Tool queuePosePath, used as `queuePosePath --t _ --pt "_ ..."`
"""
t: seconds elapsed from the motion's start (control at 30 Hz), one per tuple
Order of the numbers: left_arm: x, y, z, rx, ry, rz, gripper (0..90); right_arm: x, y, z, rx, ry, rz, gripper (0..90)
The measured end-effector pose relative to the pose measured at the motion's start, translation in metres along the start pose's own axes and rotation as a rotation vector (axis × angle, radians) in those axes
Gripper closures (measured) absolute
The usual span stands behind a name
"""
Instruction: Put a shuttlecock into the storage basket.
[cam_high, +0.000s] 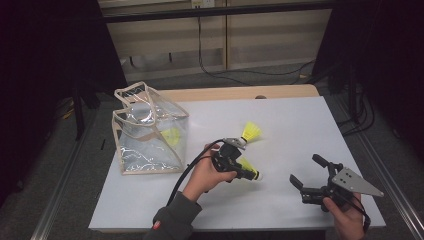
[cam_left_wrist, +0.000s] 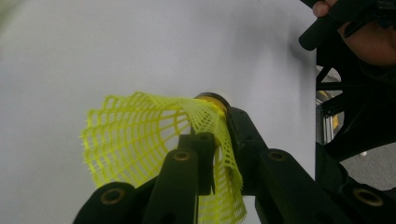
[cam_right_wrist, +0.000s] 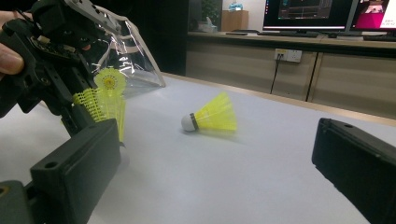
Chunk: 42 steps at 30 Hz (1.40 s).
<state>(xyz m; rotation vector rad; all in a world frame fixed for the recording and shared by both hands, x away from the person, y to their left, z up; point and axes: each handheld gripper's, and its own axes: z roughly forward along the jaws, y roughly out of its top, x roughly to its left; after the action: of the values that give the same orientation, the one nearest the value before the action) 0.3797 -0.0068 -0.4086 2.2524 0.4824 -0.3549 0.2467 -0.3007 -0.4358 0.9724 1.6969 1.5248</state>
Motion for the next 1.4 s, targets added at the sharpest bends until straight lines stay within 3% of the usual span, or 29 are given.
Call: queuePosePath --t 0.47,0.9,1.4 --pt "0.0 0.0 -0.016 0.011 0.003 -0.038 81.8 -0.001 0.0 0.002 -0.002 0.002 0.002 0.9" --pt "0.003 0.006 -0.042 0.029 0.037 -0.079 81.8 -0.001 0.0 0.001 -0.004 0.004 0.008 0.9" --pt "0.001 0.016 -0.062 0.065 0.069 -0.083 81.8 0.0 0.001 0.003 -0.008 0.006 0.009 0.9"
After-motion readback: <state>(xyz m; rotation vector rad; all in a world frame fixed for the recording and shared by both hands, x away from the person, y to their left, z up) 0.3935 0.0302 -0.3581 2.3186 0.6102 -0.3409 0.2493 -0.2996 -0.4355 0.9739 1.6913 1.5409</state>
